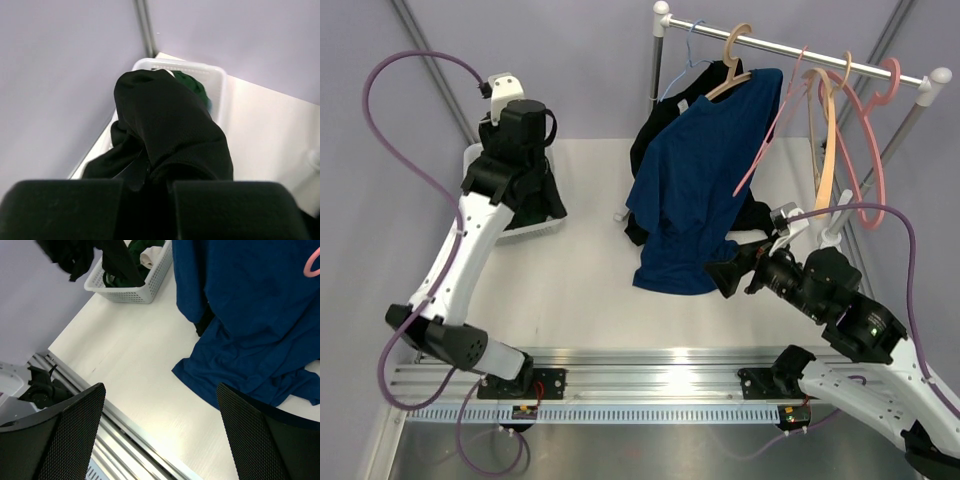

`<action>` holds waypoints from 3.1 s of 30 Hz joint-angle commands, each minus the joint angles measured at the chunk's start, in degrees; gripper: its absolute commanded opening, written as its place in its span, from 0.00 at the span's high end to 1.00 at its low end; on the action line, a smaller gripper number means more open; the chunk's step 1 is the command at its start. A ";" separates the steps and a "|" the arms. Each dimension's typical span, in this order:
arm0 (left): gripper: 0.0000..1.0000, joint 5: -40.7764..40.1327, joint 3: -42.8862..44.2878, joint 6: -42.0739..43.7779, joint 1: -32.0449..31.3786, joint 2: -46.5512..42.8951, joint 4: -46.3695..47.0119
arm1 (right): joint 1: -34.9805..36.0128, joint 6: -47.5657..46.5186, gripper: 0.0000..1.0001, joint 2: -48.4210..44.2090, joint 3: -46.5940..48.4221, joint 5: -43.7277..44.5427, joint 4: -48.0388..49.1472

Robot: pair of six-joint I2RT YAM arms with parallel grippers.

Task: Remove the t-shirt from the hanger
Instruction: Place the T-shirt in the bin.

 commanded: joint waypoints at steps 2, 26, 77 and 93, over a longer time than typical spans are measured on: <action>1.00 3.61 5.61 4.27 6.66 6.63 8.68 | 0.41 1.34 0.00 -1.89 -0.09 -3.11 3.56; 1.00 28.40 -5.80 5.67 23.28 20.97 36.71 | 0.40 1.51 0.01 -8.40 -2.29 0.22 3.56; 1.00 56.11 6.13 0.21 20.13 28.70 29.95 | 0.41 0.11 0.00 -10.33 -3.08 0.41 4.09; 1.00 31.76 11.95 1.37 16.78 44.09 30.22 | 0.41 -0.15 0.00 -8.66 -2.90 -2.41 4.26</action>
